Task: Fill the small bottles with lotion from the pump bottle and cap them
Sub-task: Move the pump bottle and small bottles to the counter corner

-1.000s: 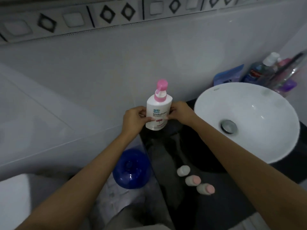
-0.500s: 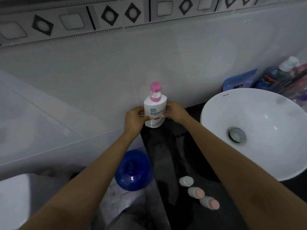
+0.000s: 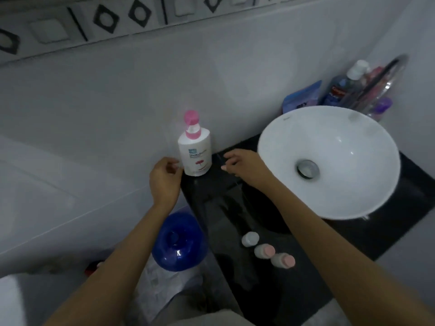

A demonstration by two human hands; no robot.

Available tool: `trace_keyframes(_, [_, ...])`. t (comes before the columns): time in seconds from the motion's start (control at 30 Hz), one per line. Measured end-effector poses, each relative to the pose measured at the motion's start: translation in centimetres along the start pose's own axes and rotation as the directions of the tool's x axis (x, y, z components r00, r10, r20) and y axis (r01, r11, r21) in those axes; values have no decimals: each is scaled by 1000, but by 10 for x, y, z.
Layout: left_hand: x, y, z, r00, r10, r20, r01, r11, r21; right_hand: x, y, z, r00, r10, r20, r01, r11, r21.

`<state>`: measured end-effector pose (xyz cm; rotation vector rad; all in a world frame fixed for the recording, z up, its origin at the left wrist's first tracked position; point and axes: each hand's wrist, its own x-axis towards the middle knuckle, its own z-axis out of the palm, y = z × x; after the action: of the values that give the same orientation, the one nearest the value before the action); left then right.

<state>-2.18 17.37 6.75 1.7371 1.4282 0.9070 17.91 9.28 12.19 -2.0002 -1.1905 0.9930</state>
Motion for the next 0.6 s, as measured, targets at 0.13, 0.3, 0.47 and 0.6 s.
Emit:
trace_keyframes(0.13, [-47, 16, 15, 953, 151, 262, -103, 977, -188, -95, 28, -18, 987, 14, -159, 2, 995, 99])
trace_keyframes(0.3, [-97, 26, 40, 668, 326, 668, -233, 945, -228, -174, 71, -2, 916, 201, -347, -150, 974, 169])
trace_keyframes(0.47, [-119, 22, 55, 441, 308, 843, -397, 909, -124, -197, 100, 27, 950, 103, -295, -173, 960, -220])
trace_keyframes(0.6, [-126, 20, 58, 415, 269, 870, -435, 898, -70, -194, 104, 39, 964, 68, -257, -193, 844, -501])
